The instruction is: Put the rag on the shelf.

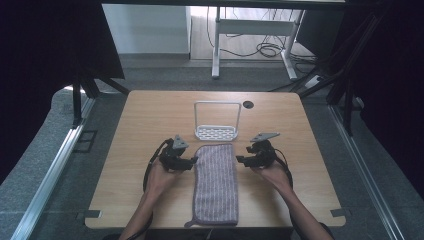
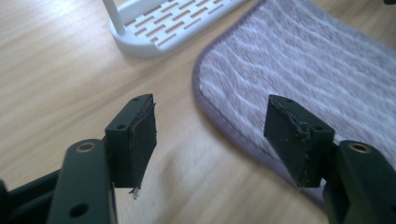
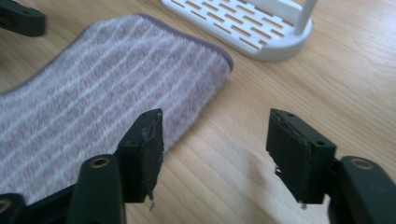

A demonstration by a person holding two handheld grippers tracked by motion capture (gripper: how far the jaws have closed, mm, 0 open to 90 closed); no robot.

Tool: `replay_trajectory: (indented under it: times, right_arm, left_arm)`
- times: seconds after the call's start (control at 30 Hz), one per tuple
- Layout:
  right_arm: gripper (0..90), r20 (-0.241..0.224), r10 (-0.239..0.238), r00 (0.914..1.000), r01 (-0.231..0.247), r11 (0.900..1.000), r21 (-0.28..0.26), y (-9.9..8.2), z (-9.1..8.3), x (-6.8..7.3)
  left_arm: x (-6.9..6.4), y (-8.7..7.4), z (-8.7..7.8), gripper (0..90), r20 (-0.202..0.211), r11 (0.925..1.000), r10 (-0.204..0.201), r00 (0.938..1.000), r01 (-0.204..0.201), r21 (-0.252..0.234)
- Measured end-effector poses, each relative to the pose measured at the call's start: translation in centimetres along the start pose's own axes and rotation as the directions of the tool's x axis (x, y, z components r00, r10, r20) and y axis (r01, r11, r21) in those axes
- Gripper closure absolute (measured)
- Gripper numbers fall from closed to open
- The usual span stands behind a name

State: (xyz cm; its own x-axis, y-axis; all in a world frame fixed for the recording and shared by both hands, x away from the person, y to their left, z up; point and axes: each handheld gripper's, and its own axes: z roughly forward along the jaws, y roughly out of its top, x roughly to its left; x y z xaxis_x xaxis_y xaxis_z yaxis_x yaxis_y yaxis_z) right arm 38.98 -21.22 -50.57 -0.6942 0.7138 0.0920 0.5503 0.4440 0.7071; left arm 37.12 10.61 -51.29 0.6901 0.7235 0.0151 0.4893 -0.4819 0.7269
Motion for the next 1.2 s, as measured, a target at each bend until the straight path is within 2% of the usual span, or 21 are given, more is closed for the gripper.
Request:
replay_trajectory:
  times: [0.17,0.3,0.5,0.63,0.7,0.77,0.83,0.87,0.9,0.93,0.97,1.1,1.2]
  right_arm:
    - [46.1,-0.001,0.005,1.0000,-0.005,0.9999,-0.014,1.1,1.0,0.2]
    - [47.8,0.009,0.002,1.0000,-0.002,1.0000,-0.002,1.7,2.2,0.3]
    - [45.5,0.005,0.035,0.9994,-0.035,0.9993,0.011,2.0,4.0,0.0]
    - [44.8,0.003,0.037,0.9993,-0.037,0.9989,0.030,1.9,5.0,0.0]
    - [47.0,0.010,0.028,0.9996,-0.028,0.9987,0.043,1.9,5.3,0.2]
    - [48.4,0.014,0.023,0.9996,-0.024,0.9986,0.048,1.8,5.5,0.2]
    - [57.6,0.017,-0.007,0.9998,0.006,0.9987,0.050,1.9,5.6,0.6]
    - [57.6,0.017,-0.007,0.9998,0.006,0.9987,0.050,1.9,5.6,0.6]
    - [68.7,0.004,-0.026,0.9996,0.026,0.9984,0.050,1.9,5.6,0.9]
    - [68.7,0.004,-0.026,0.9996,0.026,0.9984,0.050,1.9,5.6,0.9]
    - [73.6,-0.001,-0.033,0.9995,0.033,0.9981,0.053,1.8,5.6,1.2]
    - [79.8,0.005,-0.055,0.9985,0.055,0.9970,0.055,1.9,5.5,1.6]
    - [84.1,0.007,-0.065,0.9979,0.064,0.9969,0.045,1.9,5.3,1.7]
  left_arm:
    - [0.2,1.1,1.4,40.5,0.006,0.9999,0.004,1.0000,-0.004,0.010]
    - [0.3,1.5,2.7,40.8,0.010,0.9997,-0.005,0.9999,0.005,0.024]
    - [0.7,1.3,4.5,37.7,0.008,0.9985,-0.032,0.9994,0.032,0.046]
    - [0.9,1.0,4.9,37.2,0.028,0.9979,-0.054,0.9981,0.053,0.038]
    - [0.8,1.0,4.9,41.1,0.049,0.9977,-0.056,0.9973,0.054,0.041]
    - [0.7,1.0,4.9,44.7,0.052,0.9980,-0.051,0.9973,0.049,0.041]
    - [0.6,1.1,4.9,47.9,0.057,0.9974,-0.054,0.9969,0.051,0.050]
    - [0.6,1.1,4.9,50.8,0.057,0.9974,-0.054,0.9969,0.051,0.050]
    - [0.4,1.1,4.8,56.5,0.071,0.9975,-0.055,0.9960,0.051,0.049]
    - [0.4,1.1,4.8,59.7,0.071,0.9975,-0.055,0.9960,0.051,0.049]
    - [0.1,1.0,4.8,62.3,0.070,0.9975,-0.058,0.9958,0.055,0.044]
    - [0.0,0.9,4.7,73.4,0.100,0.9967,-0.076,0.9921,0.073,0.036]
    - [-0.1,1.0,4.6,78.6,0.104,0.9959,-0.083,0.9911,0.079,0.044]
